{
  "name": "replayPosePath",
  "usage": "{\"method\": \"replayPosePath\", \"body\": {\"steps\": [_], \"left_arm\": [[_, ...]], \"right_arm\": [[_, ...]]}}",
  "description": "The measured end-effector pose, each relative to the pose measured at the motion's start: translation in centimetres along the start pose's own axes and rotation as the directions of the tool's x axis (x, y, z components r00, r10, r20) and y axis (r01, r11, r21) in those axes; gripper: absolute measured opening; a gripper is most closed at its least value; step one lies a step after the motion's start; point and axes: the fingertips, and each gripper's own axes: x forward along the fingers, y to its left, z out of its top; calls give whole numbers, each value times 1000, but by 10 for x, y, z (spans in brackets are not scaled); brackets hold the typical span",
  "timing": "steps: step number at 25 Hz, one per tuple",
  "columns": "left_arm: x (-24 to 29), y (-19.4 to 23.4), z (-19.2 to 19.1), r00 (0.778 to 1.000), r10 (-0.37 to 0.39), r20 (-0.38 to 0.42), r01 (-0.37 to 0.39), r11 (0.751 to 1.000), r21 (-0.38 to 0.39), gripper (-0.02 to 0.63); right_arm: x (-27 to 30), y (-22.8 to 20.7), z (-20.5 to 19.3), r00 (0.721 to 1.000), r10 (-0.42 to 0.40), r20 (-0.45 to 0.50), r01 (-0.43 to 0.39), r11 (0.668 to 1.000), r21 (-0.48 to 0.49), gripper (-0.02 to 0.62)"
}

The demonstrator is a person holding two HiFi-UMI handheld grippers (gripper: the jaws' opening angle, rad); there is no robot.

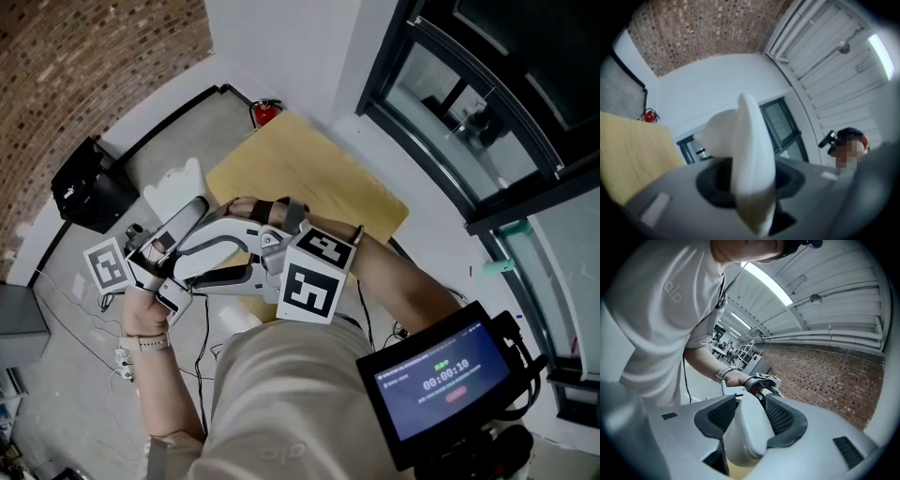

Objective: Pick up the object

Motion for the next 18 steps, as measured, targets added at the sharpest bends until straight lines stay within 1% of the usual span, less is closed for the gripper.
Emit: {"method": "replayPosePath", "body": {"steps": [18], "left_arm": [[-3, 7, -3, 1000, -2, 0, 2, 1000, -12, 160]], "right_arm": [[4, 3, -6, 1000, 4, -6, -4, 1000, 11, 206]]}}
